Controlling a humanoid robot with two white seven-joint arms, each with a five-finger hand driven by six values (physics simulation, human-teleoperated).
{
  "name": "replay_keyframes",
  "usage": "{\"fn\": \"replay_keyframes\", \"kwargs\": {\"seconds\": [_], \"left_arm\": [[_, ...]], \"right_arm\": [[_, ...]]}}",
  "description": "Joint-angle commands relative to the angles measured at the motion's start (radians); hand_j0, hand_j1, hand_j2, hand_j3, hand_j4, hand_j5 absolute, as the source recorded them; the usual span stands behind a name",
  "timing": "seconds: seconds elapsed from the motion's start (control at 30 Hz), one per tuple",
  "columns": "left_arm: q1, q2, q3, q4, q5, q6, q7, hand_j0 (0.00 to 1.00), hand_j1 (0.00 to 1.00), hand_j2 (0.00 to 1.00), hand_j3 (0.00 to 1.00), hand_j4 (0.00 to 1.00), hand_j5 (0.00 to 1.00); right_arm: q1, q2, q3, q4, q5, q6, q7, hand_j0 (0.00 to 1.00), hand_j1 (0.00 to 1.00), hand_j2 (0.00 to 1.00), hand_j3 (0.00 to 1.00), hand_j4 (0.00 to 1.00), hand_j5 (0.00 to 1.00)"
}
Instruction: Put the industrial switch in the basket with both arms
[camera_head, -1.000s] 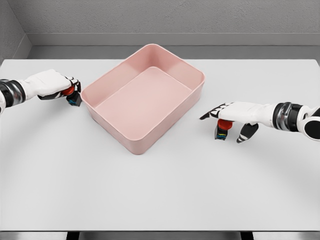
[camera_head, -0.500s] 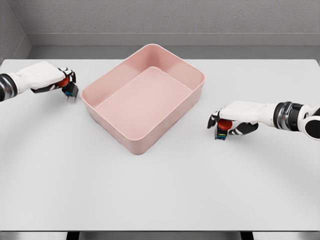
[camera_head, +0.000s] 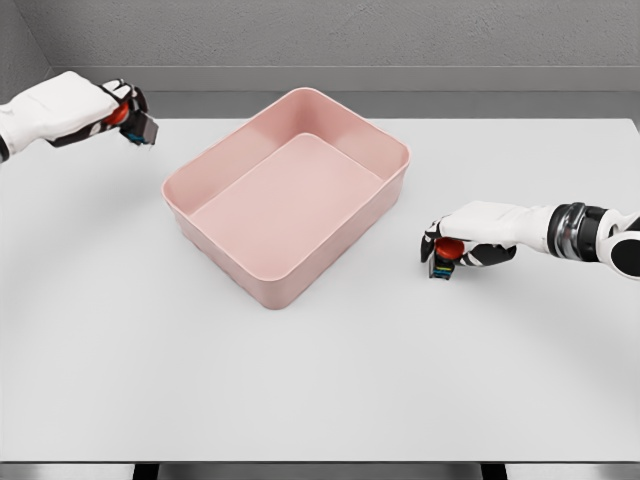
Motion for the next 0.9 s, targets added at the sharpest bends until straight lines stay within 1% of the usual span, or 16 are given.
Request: {"fn": "replay_keyframes", "kwargs": {"seconds": [0.0,0.1,0.17,0.2,0.23,0.3,0.37,0.5,0.57,0.67,0.7,0.73,0.8,0.87], "left_arm": [[0.0,0.0,0.002,-0.063,0.039,0.001,0.0,0.1,0.1,0.1,0.1,0.1,0.1],[0.003,-0.003,-0.002,-0.124,0.049,0.001,0.0,0.11,0.11,0.11,0.11,0.11,0.11],[0.005,-0.006,-0.007,-0.151,0.049,0.001,0.0,0.11,0.11,0.11,0.11,0.11,0.11],[0.031,-0.006,-0.005,-0.19,0.045,0.001,0.0,0.11,0.11,0.11,0.11,0.11,0.11],[0.044,-0.008,-0.007,-0.226,0.047,0.001,0.0,0.11,0.11,0.11,0.11,0.11,0.11],[0.06,-0.008,-0.008,-0.252,0.047,0.001,0.0,0.11,0.11,0.11,0.11,0.11,0.11],[0.077,-0.009,-0.014,-0.29,0.045,0.001,0.0,0.11,0.11,0.11,0.11,0.11,0.11],[0.08,-0.015,-0.018,-0.296,0.053,0.001,0.0,0.11,0.11,0.11,0.11,0.11,0.11],[0.078,-0.026,-0.019,-0.301,0.058,0.001,0.0,0.11,0.11,0.11,0.11,0.11,0.11],[0.066,-0.057,-0.059,-0.299,0.055,0.001,0.0,0.12,0.12,0.12,0.12,0.12,0.12],[0.061,-0.067,-0.062,-0.299,0.05,0.001,0.0,0.12,0.12,0.12,0.12,0.12,0.12],[0.049,-0.067,-0.08,-0.295,0.05,0.001,0.0,0.12,0.12,0.12,0.12,0.12,0.12],[0.018,-0.097,-0.125,-0.29,0.049,0.001,0.0,0.13,0.13,0.13,0.13,0.13,0.13],[0.011,-0.098,-0.14,-0.29,0.049,0.001,-0.001,0.14,0.14,0.14,0.14,0.14,0.14]], "right_arm": [[0.0,-0.001,0.001,0.0,0.003,-0.001,0.002,0.56,0.56,0.56,0.56,0.56,0.56],[-0.008,-0.006,-0.001,-0.001,0.003,-0.001,0.002,0.56,0.56,0.56,0.56,0.56,0.56],[-0.008,-0.007,-0.007,-0.003,0.003,-0.001,0.002,0.56,0.56,0.56,0.56,0.56,0.56],[-0.008,-0.009,-0.007,-0.004,0.003,-0.001,0.002,0.56,0.56,0.56,0.56,0.56,0.56],[-0.008,-0.007,-0.009,-0.004,0.003,-0.001,0.002,0.55,0.55,0.55,0.55,0.55,0.55],[-0.012,-0.009,-0.01,-0.004,0.003,-0.001,0.002,0.53,0.53,0.53,0.53,0.53,0.53],[-0.015,-0.007,-0.009,-0.006,0.003,-0.001,0.002,0.52,0.52,0.52,0.52,0.52,0.52],[-0.017,-0.007,-0.01,-0.007,0.003,-0.001,0.002,0.52,0.52,0.52,0.52,0.52,0.52],[-0.029,-0.009,-0.01,-0.007,0.003,0.001,0.002,0.52,0.52,0.52,0.52,0.52,0.52],[-0.043,-0.009,-0.01,-0.007,0.003,0.001,0.002,0.52,0.52,0.52,0.52,0.52,0.52],[-0.044,-0.009,-0.01,-0.007,0.003,0.001,0.002,0.52,0.52,0.52,0.52,0.52,0.52],[-0.052,-0.009,-0.012,-0.009,0.003,0.001,0.002,0.52,0.52,0.52,0.52,0.52,0.52],[-0.06,-0.009,-0.012,-0.007,0.003,0.003,0.002,0.52,0.52,0.52,0.52,0.52,0.52],[-0.061,-0.009,-0.012,-0.007,0.003,0.003,0.002,0.52,0.52,0.52,0.52,0.52,0.52]]}}
